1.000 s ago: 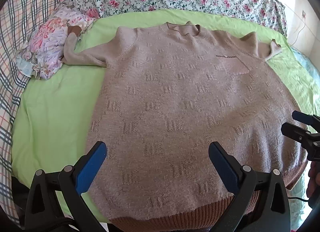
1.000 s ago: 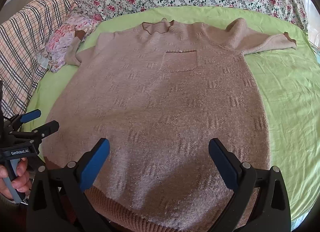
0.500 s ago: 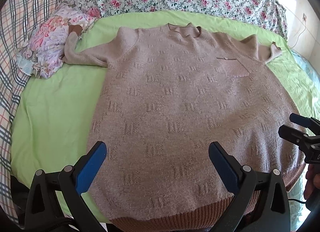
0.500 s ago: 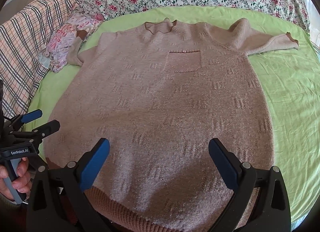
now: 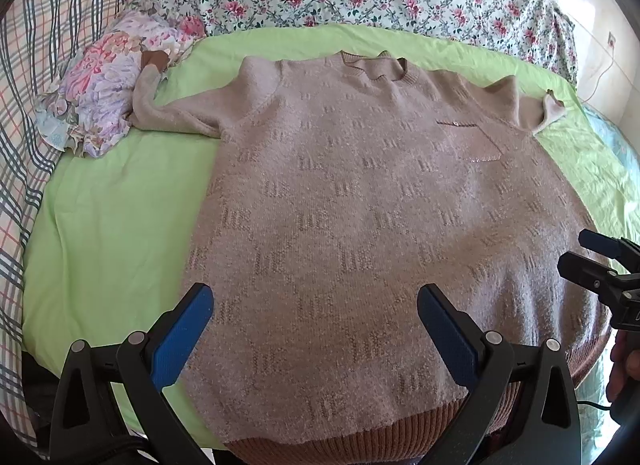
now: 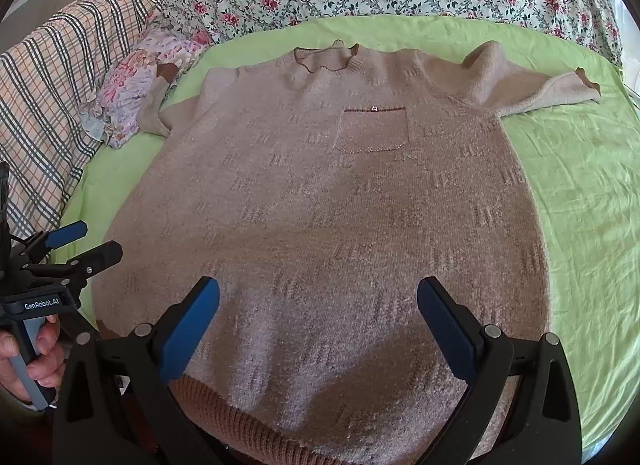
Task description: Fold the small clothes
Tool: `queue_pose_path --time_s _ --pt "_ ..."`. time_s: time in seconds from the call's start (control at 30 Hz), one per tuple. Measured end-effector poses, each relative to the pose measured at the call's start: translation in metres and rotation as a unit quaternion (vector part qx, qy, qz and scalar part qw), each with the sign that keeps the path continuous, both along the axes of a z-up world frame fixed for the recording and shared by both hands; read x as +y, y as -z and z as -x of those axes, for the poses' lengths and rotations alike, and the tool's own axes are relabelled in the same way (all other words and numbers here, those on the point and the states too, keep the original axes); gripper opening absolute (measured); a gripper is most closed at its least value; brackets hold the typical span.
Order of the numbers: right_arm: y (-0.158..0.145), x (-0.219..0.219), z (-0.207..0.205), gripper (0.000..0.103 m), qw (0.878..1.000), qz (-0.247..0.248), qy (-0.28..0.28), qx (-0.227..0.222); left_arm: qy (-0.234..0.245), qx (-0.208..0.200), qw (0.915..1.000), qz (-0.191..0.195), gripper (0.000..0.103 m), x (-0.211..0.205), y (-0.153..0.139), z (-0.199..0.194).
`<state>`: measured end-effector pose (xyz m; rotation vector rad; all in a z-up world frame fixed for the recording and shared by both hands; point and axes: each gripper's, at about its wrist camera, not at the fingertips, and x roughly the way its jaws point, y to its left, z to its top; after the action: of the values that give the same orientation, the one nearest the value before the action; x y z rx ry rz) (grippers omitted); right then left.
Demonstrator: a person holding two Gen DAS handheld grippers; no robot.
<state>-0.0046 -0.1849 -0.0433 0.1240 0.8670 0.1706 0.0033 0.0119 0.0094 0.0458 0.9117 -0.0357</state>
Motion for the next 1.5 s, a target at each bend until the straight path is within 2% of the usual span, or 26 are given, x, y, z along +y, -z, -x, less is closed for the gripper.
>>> queue_pose_path --time_s 0.13,0.4,0.43,0.77,1.0,1.13,1.27,1.5 --pt "-0.001 -0.001 -0.002 0.099 1.0 -0.01 -0.004 -0.015 -0.003 0.003 1.0 0.004 0.102 0.0 0.0 -0.002" --pt "-0.001 0.0 -0.006 0.099 1.0 -0.003 -0.004 -0.012 -0.005 0.002 0.9999 0.009 0.102 0.001 0.0 -0.005" --pt "-0.002 -0.001 -0.007 0.099 1.0 -0.017 -0.008 -0.014 -0.004 0.0 1.0 0.007 0.102 0.001 0.0 -0.005" --pt "-0.003 0.0 -0.013 0.099 0.999 -0.034 -0.01 -0.011 -0.005 0.001 1.0 -0.001 0.102 0.002 0.0 -0.012" --pt "-0.005 -0.01 -0.023 0.099 0.999 -0.044 -0.001 -0.005 -0.005 0.01 0.9999 0.009 0.102 0.004 -0.003 -0.026" --pt "-0.006 -0.026 -0.031 0.099 0.999 -0.053 0.011 -0.001 0.0 0.01 0.9998 0.019 0.102 0.006 -0.005 -0.036" --pt "-0.009 -0.056 -0.039 0.099 0.997 -0.061 0.041 -0.005 0.001 0.006 0.9999 0.009 0.102 0.006 -0.01 -0.052" --pt "-0.023 -0.136 -0.062 0.099 0.988 -0.103 0.113 -0.034 -0.014 0.007 0.9999 0.004 0.102 0.014 -0.018 -0.091"
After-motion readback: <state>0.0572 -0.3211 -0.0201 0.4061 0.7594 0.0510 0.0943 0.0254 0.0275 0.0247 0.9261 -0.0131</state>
